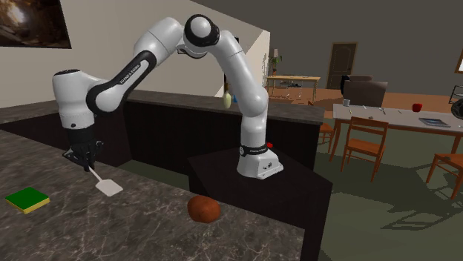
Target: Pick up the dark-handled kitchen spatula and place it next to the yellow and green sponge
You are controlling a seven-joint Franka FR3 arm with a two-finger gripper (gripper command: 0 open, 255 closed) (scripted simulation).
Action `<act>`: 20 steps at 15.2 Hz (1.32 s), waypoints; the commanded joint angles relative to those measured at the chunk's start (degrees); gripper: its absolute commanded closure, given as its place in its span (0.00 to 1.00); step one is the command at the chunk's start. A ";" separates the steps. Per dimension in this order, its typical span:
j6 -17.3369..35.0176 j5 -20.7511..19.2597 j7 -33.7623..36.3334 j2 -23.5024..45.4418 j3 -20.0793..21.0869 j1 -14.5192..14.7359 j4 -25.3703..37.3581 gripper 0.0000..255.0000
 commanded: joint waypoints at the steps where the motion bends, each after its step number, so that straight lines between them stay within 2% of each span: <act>1: -2.15 -0.58 -1.61 3.24 -0.97 0.60 5.33 1.00; 6: -8.20 -1.37 -6.48 11.94 -3.21 2.33 20.46 1.00; 10: -14.61 -1.64 -11.11 20.60 -4.90 4.89 36.46 1.00; 12: -18.99 -1.63 -13.99 26.30 -5.84 7.01 47.37 1.00; 13: -21.91 -1.56 -15.78 30.02 -6.40 8.58 54.66 1.00; 14: -26.21 -1.39 -18.22 35.41 -7.15 11.08 65.37 1.00; 15: -27.33 -1.29 -18.83 36.80 -7.38 11.78 68.17 1.00; 20: -24.45 -1.64 -18.33 37.92 -7.62 11.37 66.22 1.00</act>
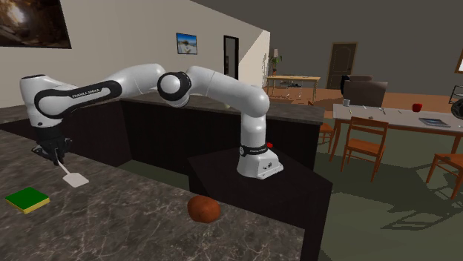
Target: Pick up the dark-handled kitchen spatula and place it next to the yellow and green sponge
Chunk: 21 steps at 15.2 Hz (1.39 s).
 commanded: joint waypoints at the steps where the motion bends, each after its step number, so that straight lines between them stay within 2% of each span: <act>1: 2.08 -0.25 0.65 -0.68 0.08 -0.80 -3.06 1.00; 10: 5.71 -0.81 0.75 3.91 -0.67 -0.33 -1.98 1.00; 18: 5.72 -0.81 0.76 3.90 -0.67 -0.33 -1.99 1.00; 19: 5.72 -0.81 0.76 3.90 -0.67 -0.33 -1.99 0.00; 21: 5.71 -0.81 0.75 3.90 -0.67 -0.33 -1.99 0.00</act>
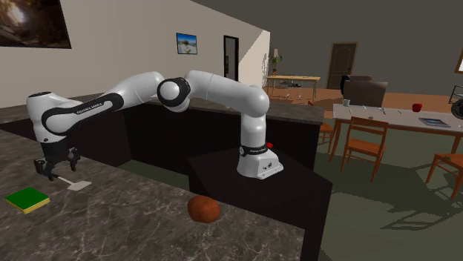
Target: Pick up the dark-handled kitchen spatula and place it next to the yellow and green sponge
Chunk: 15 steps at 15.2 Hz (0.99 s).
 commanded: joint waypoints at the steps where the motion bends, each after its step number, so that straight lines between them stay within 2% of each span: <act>1: 0.00 0.00 0.00 0.00 0.00 0.00 0.00 0.00; 3: 0.00 0.00 0.00 0.00 0.00 0.00 0.00 0.00; 7: -2.13 0.39 0.70 -6.19 0.96 -1.28 -4.53 0.00; 15: -2.13 0.39 0.69 -6.18 0.96 -1.28 -4.52 0.00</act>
